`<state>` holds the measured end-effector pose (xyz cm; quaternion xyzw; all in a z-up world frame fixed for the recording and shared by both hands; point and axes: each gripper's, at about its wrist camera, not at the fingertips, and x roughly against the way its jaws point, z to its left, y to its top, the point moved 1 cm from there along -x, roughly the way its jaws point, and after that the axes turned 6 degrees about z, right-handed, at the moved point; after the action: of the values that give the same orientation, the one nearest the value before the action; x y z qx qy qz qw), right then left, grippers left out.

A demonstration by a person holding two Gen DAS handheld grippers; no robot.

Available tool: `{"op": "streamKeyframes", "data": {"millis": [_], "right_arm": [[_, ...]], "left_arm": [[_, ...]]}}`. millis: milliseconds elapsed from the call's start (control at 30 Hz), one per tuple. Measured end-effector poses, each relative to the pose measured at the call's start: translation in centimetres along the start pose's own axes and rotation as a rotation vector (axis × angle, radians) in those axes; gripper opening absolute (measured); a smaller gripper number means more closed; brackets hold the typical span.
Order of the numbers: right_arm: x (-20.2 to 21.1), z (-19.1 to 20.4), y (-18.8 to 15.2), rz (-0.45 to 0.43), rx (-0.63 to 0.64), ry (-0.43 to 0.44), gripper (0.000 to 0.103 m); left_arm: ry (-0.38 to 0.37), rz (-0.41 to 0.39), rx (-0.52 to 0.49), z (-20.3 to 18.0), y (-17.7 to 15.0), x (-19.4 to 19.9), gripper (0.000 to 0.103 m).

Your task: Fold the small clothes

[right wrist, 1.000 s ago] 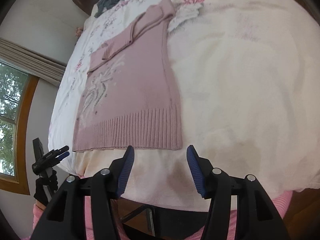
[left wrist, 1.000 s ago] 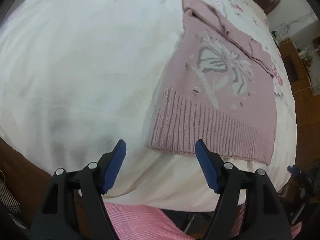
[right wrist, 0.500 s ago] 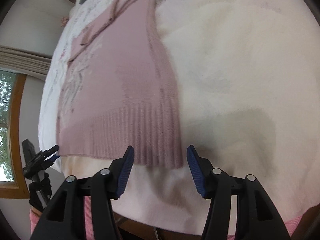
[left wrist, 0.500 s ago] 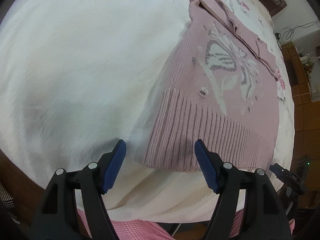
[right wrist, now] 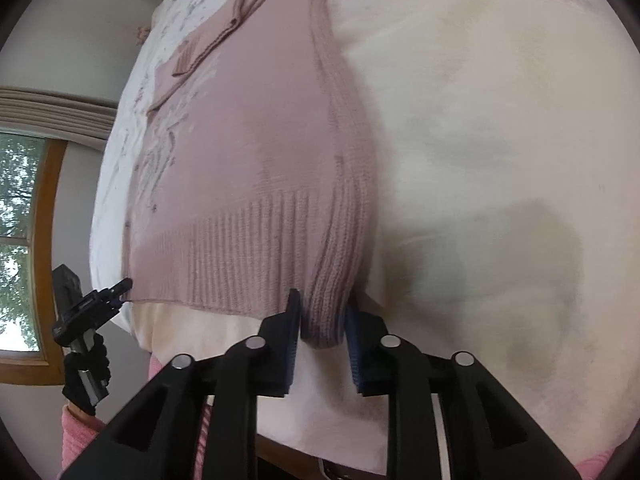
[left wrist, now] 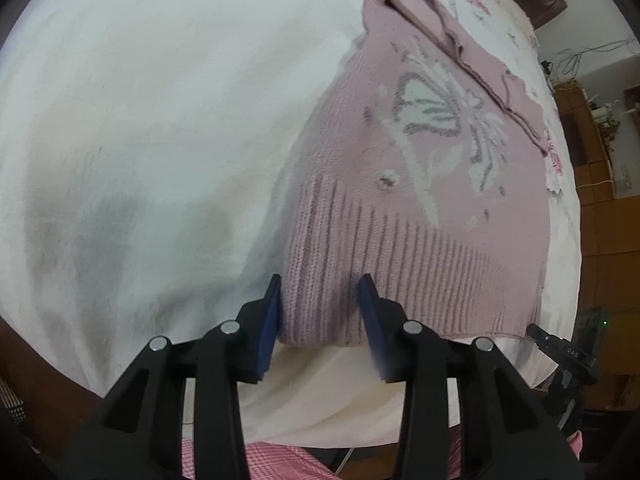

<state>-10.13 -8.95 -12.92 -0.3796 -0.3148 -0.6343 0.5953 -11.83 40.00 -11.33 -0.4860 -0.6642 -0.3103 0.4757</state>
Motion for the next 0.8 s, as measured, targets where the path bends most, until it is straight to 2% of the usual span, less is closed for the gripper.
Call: {"op": "streamKeyframes", "data": {"millis": [100,167,233,300,367,500,633,800], "right_arm": [[-0.5,-0.1,-0.1,0.008,-0.004,0.003,0.024],[-0.4,-0.1,-0.2,0.007,0.0,0.004,0.015],[0.0,-0.1,-0.1,0.005,0.003,0.021,0.012],[0.7,0.3,-0.1,-0.007,0.015,0.046,0.012],[1.6,0.8,0.0,-0.02,0.031,0.074,0.011],[4.4,1.9,0.7,-0.073,0.039,0.192,0.011],[6.8,2.6,2.5,-0.12,0.016,0.296,0.011],[8.7,3.2,6.2,-0.148,-0.005,0.321,0.011]], "left_arm": [[0.009,0.0,0.002,0.0,0.1,-0.1,0.038],[0.018,-0.001,-0.004,-0.3,0.1,-0.1,0.035],[0.013,-0.005,-0.009,-0.4,0.0,0.2,0.015],[0.004,-0.014,-0.011,-0.7,0.0,0.8,0.009],[-0.016,-0.037,-0.026,-1.2,0.1,1.7,0.008],[-0.062,-0.082,-0.058,-2.6,0.6,3.6,0.007],[-0.12,-0.134,-0.047,-3.6,2.2,5.7,0.007],[-0.118,-0.18,-0.045,-4.7,5.2,7.2,0.007]]}}
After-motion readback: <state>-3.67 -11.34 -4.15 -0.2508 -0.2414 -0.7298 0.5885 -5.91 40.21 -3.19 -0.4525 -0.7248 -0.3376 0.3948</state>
